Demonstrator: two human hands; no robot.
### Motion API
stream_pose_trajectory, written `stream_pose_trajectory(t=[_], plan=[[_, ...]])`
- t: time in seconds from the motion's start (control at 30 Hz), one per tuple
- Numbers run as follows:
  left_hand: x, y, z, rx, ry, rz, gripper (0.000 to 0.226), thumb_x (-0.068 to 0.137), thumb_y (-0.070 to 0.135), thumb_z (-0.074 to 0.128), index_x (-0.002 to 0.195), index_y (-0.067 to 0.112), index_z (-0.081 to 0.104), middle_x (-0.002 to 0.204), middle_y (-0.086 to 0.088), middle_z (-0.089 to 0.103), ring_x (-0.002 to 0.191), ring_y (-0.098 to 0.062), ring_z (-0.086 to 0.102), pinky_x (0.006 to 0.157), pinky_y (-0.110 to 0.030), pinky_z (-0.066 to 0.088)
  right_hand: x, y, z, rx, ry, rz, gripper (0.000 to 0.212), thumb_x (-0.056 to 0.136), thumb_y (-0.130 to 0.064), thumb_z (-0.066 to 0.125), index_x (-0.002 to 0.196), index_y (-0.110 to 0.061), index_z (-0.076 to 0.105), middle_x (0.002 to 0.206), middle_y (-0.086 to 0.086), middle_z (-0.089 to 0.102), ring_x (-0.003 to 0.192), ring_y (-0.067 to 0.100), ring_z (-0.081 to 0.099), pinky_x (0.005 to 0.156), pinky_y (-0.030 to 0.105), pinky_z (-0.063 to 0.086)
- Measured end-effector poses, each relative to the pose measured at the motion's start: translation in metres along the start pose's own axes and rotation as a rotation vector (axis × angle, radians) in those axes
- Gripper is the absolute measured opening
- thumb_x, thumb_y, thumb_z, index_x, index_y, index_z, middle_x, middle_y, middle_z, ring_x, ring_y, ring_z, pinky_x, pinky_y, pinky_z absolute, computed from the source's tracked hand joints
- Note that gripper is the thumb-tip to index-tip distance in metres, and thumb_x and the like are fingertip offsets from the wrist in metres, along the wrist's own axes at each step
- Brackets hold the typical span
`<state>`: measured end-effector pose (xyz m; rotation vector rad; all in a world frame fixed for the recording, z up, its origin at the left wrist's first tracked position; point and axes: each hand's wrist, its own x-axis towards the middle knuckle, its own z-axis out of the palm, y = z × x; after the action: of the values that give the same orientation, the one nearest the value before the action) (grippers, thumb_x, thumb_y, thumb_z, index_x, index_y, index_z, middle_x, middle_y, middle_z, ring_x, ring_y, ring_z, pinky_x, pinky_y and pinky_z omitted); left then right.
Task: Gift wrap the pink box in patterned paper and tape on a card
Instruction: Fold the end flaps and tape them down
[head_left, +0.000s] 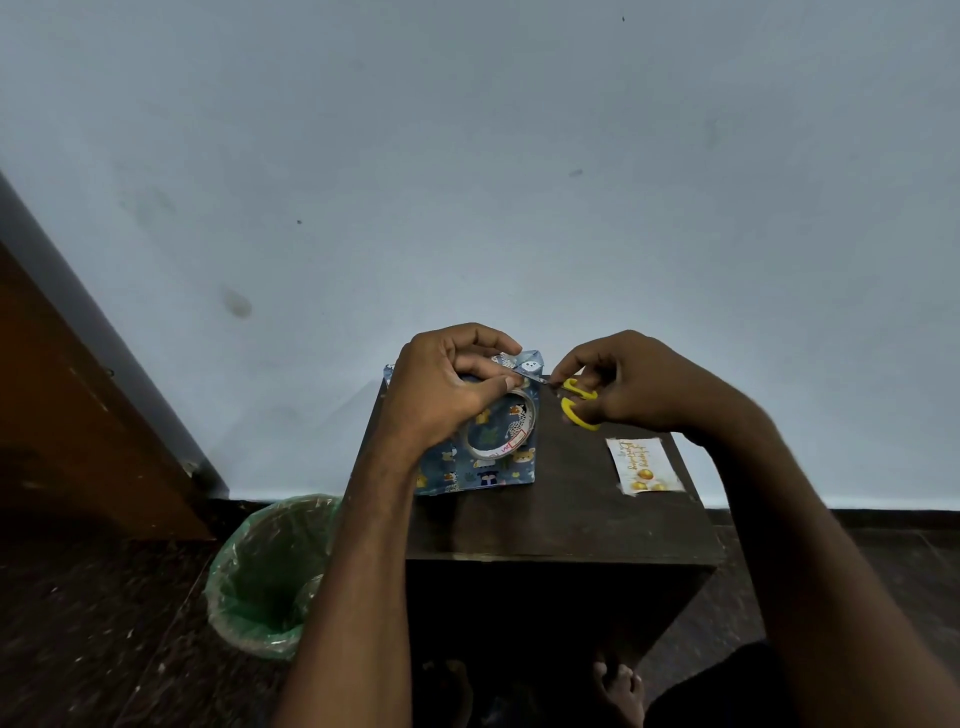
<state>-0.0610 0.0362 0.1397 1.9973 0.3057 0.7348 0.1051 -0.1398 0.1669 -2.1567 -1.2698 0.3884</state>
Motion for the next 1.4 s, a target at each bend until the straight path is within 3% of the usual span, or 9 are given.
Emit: stream_pose_trajectory(t=[0.33, 0.63, 0.77, 0.83, 1.0, 1.13, 1.2, 1.27, 1.4], plan=[[0.002, -0.003, 0.0, 0.026, 0.002, 0.04, 0.028, 0.086, 0.004, 0.085, 0.105, 0.023, 0.078, 0.075, 0.005, 0.08, 0.09, -0.015, 0.08, 0.09, -0.018, 0.057, 0.002, -0.009, 0.009, 0.027, 0.038, -0.026, 0.033, 0.079, -0.013, 0.083, 0.103, -0.036, 0.08, 0.082, -0.004, 0.076, 0.081, 0.015, 0.071, 0.085, 0.04, 0.06], [0.002, -0.004, -0.002, 0.014, -0.006, 0.042, 0.028, 0.086, 0.006, 0.085, 0.106, 0.023, 0.077, 0.075, 0.005, 0.08, 0.107, -0.004, 0.075, 0.106, -0.032, 0.054, 0.003, -0.009, 0.009, 0.016, 0.055, -0.062, 0.032, 0.082, -0.008, 0.079, 0.105, -0.03, 0.081, 0.077, -0.002, 0.076, 0.076, 0.014, 0.071, 0.08, 0.038, 0.058], [0.002, -0.005, -0.002, -0.012, -0.01, 0.038, 0.031, 0.086, 0.004, 0.085, 0.109, 0.022, 0.076, 0.075, 0.002, 0.08, 0.112, -0.003, 0.074, 0.111, -0.034, 0.052, 0.004, -0.008, 0.009, -0.003, 0.055, -0.074, 0.031, 0.084, -0.007, 0.08, 0.106, -0.028, 0.081, 0.074, -0.003, 0.075, 0.066, 0.003, 0.064, 0.071, 0.029, 0.053], [0.003, -0.006, -0.001, -0.024, -0.012, 0.042, 0.034, 0.086, 0.003, 0.084, 0.112, 0.021, 0.075, 0.075, 0.0, 0.081, 0.114, -0.003, 0.073, 0.113, -0.033, 0.051, 0.003, -0.006, 0.007, 0.0, 0.033, -0.056, 0.032, 0.082, -0.007, 0.082, 0.104, -0.029, 0.081, 0.074, -0.005, 0.074, 0.065, 0.001, 0.063, 0.07, 0.028, 0.052], [0.004, -0.008, -0.003, -0.035, -0.032, 0.033, 0.043, 0.086, 0.009, 0.087, 0.124, 0.023, 0.072, 0.087, 0.004, 0.083, 0.122, -0.002, 0.069, 0.111, -0.032, 0.051, -0.004, 0.003, -0.006, 0.051, 0.038, -0.009, 0.038, 0.075, -0.004, 0.084, 0.102, -0.031, 0.082, 0.084, -0.007, 0.077, 0.087, 0.011, 0.071, 0.081, 0.031, 0.055], [0.004, -0.007, -0.002, -0.046, -0.04, 0.026, 0.044, 0.088, 0.01, 0.086, 0.127, 0.022, 0.071, 0.087, 0.003, 0.083, 0.122, -0.001, 0.069, 0.111, -0.029, 0.051, -0.001, 0.026, -0.001, 0.266, 0.144, 0.168, 0.032, 0.07, 0.003, 0.081, 0.09, -0.022, 0.082, 0.079, 0.0, 0.08, 0.078, 0.011, 0.074, 0.071, 0.027, 0.051], [0.004, -0.008, -0.002, -0.04, -0.037, 0.028, 0.043, 0.088, 0.011, 0.086, 0.127, 0.021, 0.071, 0.087, 0.003, 0.083, 0.122, -0.001, 0.069, 0.11, -0.03, 0.051, 0.008, 0.043, 0.019, 0.124, 0.222, 0.312, 0.025, 0.062, -0.009, 0.087, 0.082, -0.024, 0.083, 0.074, -0.001, 0.078, 0.075, 0.015, 0.072, 0.065, 0.027, 0.051], [0.003, -0.008, -0.003, -0.031, -0.033, 0.03, 0.042, 0.088, 0.011, 0.086, 0.126, 0.022, 0.071, 0.088, 0.004, 0.083, 0.121, -0.001, 0.069, 0.11, -0.031, 0.052, 0.016, 0.054, 0.048, -0.105, 0.174, 0.38, 0.022, 0.06, -0.017, 0.087, 0.081, -0.024, 0.083, 0.074, 0.0, 0.076, 0.075, 0.02, 0.073, 0.064, 0.029, 0.056], [0.002, -0.008, -0.002, -0.015, -0.02, 0.043, 0.042, 0.088, 0.011, 0.086, 0.126, 0.022, 0.072, 0.087, 0.006, 0.083, 0.12, -0.001, 0.069, 0.11, -0.032, 0.053, 0.031, 0.054, 0.098, -0.401, 0.062, 0.396, 0.024, 0.082, -0.024, 0.078, 0.104, -0.016, 0.075, 0.106, 0.009, 0.072, 0.102, 0.034, 0.071, 0.08, 0.036, 0.055]])
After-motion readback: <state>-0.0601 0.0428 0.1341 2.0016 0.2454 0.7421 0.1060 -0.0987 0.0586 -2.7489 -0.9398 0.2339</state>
